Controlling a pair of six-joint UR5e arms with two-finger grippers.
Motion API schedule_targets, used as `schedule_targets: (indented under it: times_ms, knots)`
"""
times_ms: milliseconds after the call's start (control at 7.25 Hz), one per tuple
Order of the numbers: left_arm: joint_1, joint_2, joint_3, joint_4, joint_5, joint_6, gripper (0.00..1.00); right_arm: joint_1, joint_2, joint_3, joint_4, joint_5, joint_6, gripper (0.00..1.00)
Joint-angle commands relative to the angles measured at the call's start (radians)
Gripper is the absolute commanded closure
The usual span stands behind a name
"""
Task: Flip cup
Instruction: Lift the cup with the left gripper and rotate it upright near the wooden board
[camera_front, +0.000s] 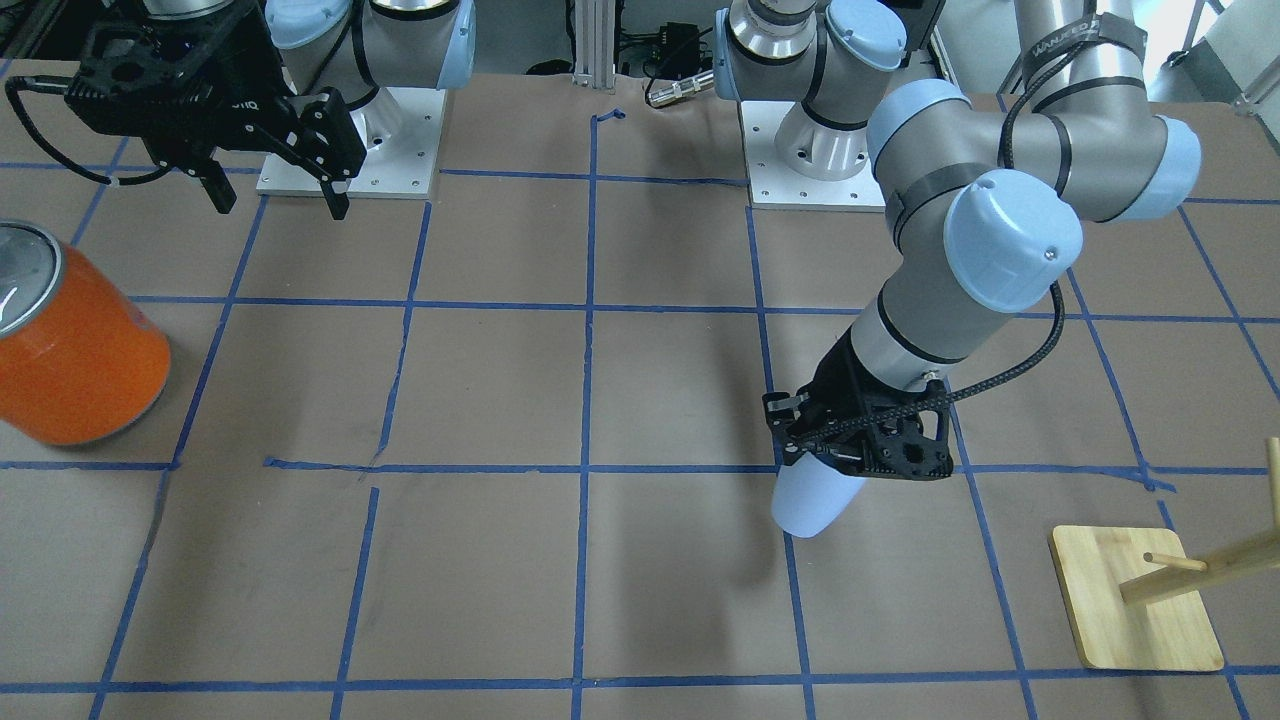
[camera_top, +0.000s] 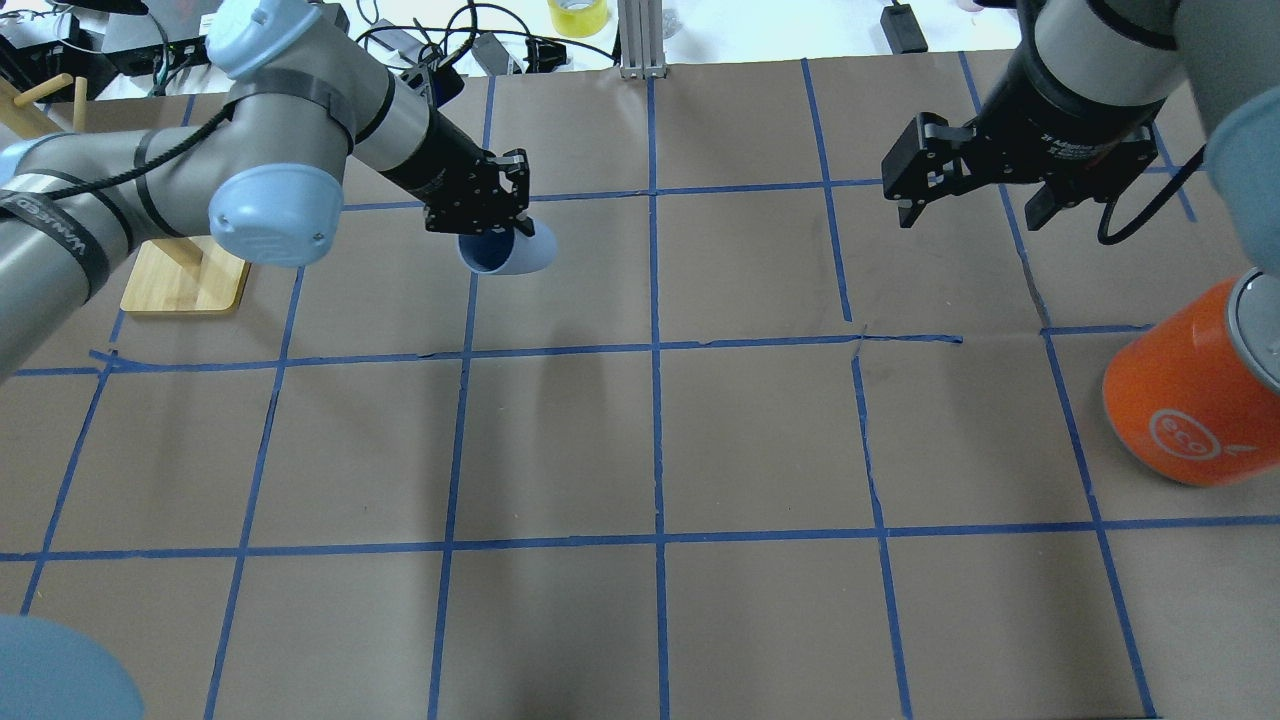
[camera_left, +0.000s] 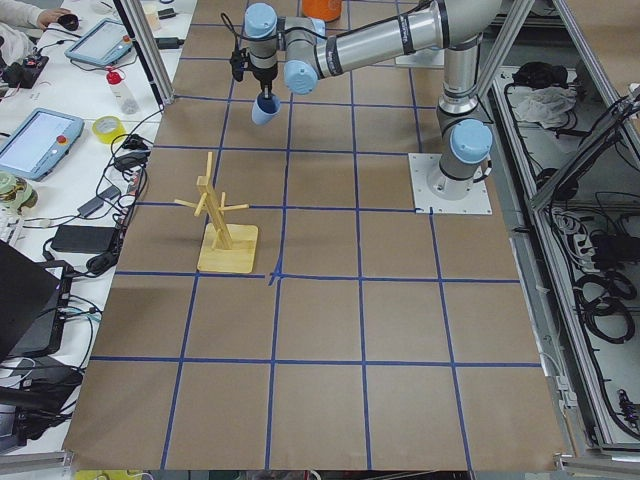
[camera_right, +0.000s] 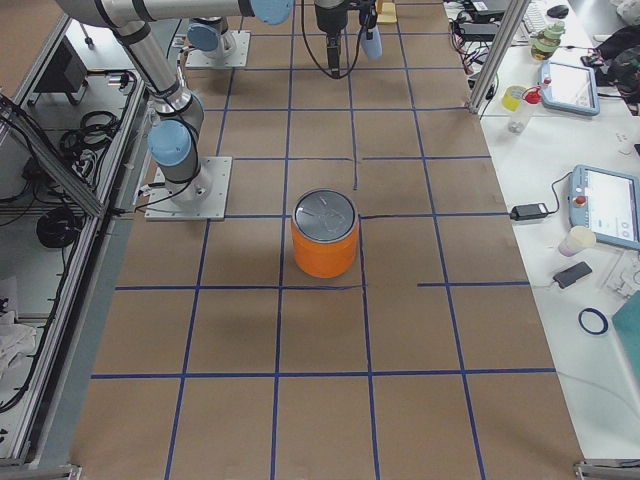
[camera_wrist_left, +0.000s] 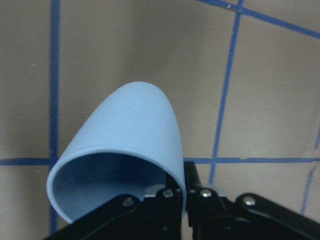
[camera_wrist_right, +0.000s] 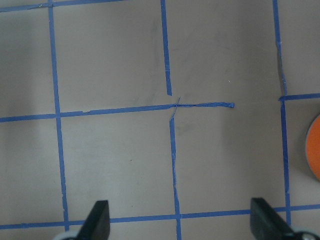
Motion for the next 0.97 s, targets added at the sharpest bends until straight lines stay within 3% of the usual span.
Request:
schedule_targets:
  times_ms: [0,276,690,828]
  knots:
    - [0.063,-0.025,0.017,-0.009,0.113,0.339,1.0,0.0,-0.001,0.0,0.0,0.0,-0.002,0.0]
    - [0.104,-0.066,0.029,-0.006,0.122,0.566,1.0,0.0,-0.001,0.0,0.0,0.0,-0.002,0.0]
    - [0.103,-0.135,0.04,0.056,0.166,0.727,0.98,0.0,-0.001,0.0,0.0,0.0,-0.002,0.0]
    - [0.098,-0.146,0.037,0.059,0.248,0.789,0.99,0.0,-0.001,0.0,0.0,0.0,-0.004,0.0]
